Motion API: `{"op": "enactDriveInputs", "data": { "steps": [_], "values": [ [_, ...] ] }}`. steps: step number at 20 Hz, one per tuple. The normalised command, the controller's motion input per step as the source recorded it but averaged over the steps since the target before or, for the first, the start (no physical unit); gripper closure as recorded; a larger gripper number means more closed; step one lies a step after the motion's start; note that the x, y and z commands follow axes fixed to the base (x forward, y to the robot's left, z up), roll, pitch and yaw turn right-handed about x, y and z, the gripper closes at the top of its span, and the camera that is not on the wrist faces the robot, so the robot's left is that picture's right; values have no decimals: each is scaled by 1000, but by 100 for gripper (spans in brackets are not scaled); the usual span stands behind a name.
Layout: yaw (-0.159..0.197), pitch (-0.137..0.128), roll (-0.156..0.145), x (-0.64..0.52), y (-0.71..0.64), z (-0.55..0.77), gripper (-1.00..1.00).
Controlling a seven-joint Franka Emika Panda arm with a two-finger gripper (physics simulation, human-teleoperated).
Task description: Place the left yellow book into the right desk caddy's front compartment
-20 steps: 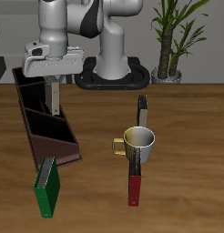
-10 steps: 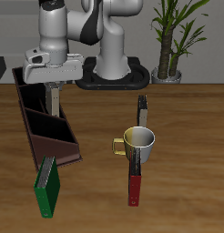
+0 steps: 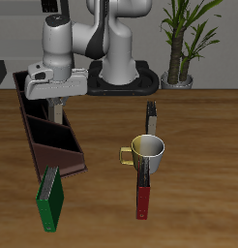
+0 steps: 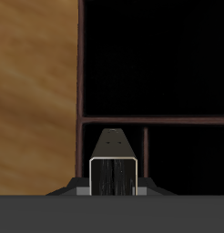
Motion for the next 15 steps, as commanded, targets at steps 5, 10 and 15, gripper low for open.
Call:
{"op": "enactDriveInputs", "data": {
  "steps": [5, 10, 15],
  "values": [
    [1, 41, 0, 89, 0, -268, 100],
    [-41, 67, -39, 69, -51, -219, 100],
    [-17, 21, -9, 65, 132, -16, -100]
  ]
}}
